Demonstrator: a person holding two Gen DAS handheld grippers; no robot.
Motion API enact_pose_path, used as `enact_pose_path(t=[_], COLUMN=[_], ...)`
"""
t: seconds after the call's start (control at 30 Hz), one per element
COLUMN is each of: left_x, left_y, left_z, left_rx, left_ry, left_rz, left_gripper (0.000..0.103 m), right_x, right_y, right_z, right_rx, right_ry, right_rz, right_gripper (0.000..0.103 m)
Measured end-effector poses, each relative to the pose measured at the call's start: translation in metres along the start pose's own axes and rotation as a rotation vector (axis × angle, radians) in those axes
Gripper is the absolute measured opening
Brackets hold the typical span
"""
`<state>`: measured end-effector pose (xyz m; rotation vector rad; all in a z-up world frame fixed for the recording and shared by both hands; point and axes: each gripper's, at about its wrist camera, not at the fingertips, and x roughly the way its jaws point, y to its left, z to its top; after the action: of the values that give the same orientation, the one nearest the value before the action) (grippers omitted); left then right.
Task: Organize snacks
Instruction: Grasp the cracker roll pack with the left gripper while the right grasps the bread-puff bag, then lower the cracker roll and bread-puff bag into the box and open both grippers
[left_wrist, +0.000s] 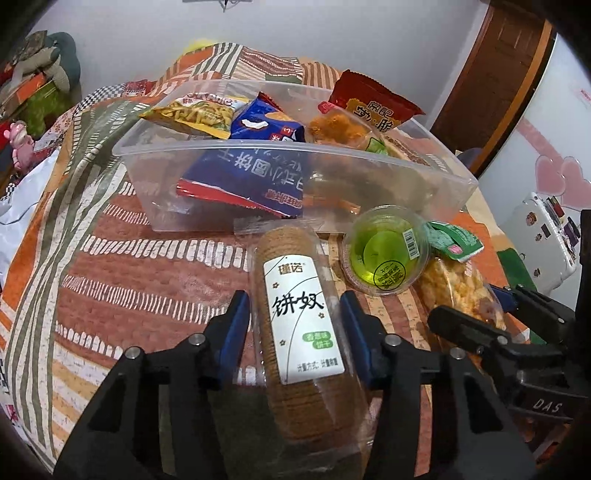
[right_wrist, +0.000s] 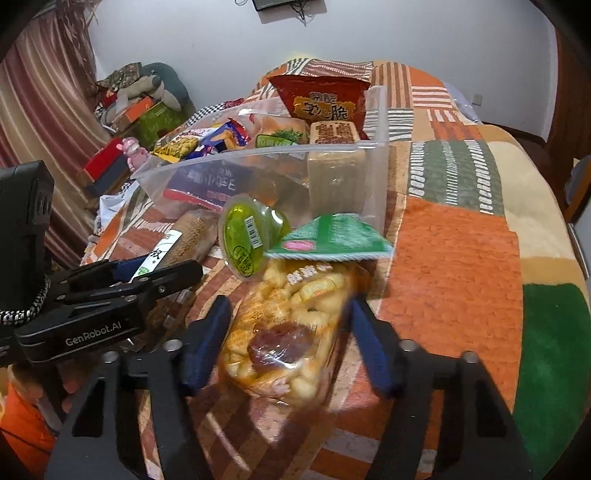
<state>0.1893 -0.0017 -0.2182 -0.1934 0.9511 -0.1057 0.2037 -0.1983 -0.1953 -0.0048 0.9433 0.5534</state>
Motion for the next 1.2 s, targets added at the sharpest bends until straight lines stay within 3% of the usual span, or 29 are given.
enact_pose_path(t=[0.07, 0.27, 0.73, 1.2], left_x=[0.001, -0.006, -0.055, -0.093], left_y=[-0.001, 0.006, 0.006, 0.011], left_z=[0.0, -0.006, -0.006, 0.033], left_rx=[0.003, -0.003, 0.004, 0.016], left_ry=[-0.002, -0.002, -0.093, -0.225], left_rz=[0.004, -0.001, 0.008, 0.004], left_gripper=[0.041, 0.039, 0.039, 0.039], right_x=[-0.001, -0.012, -0.04, -0.056], right_y=[-0.001, -0.003, 0.011, 0.023], right_z=[-0.001, -0.002, 0.009, 0.044], right_rx=[-0.004, -0.008, -0.028, -0.057], right_ry=[-0.003, -0.018, -0.096, -0.196], right_rz=[-0.005, -0.002, 0.033, 0.051], right_gripper=[0.053, 0.042, 0.042, 0.042])
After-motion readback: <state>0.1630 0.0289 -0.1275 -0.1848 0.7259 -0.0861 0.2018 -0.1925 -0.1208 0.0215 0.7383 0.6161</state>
